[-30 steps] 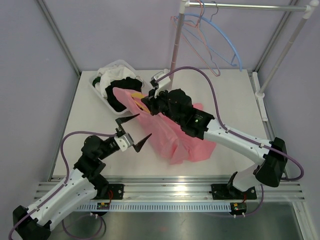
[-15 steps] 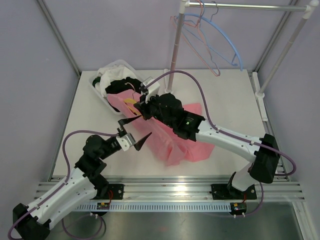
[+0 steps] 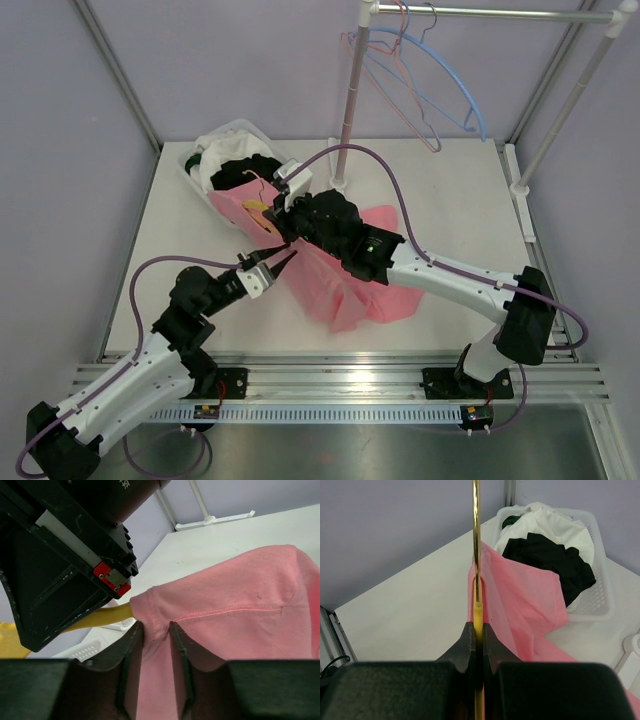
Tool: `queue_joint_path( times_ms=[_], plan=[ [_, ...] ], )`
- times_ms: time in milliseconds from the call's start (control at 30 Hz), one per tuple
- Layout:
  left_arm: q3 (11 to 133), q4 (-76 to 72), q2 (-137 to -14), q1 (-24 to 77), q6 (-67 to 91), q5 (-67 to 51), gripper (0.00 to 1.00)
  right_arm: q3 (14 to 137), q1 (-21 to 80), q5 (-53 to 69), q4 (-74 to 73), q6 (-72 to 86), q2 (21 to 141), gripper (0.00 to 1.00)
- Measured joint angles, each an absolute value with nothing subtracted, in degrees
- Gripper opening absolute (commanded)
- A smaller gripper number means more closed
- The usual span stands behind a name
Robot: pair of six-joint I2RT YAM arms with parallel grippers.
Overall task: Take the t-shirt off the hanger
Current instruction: Remove the tshirt from the hanger
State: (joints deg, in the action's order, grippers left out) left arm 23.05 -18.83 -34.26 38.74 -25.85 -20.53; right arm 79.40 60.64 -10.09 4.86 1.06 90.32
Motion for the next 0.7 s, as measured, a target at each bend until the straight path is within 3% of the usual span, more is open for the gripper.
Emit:
queue_joint_path(
  times_ms=[67,133,700],
  plan=[
    [23.2,-18.8,-34.3,38.7,-25.7,-20.5,0.07,79.5,60.7,-10.1,4.9,0.9,90.4,0.0],
    [23.3,-18.7,-34.4,38.7,-25.5,-20.5,0.0,79.5,60.8,-10.1,5.1,0.8,90.5,0.0],
    [31.6,-10.9,-35.8,37.1,-16.2,-13.0,0.0,78.5,61.1,-15.5,11.8,-5.9,90.9,0.0]
  ],
)
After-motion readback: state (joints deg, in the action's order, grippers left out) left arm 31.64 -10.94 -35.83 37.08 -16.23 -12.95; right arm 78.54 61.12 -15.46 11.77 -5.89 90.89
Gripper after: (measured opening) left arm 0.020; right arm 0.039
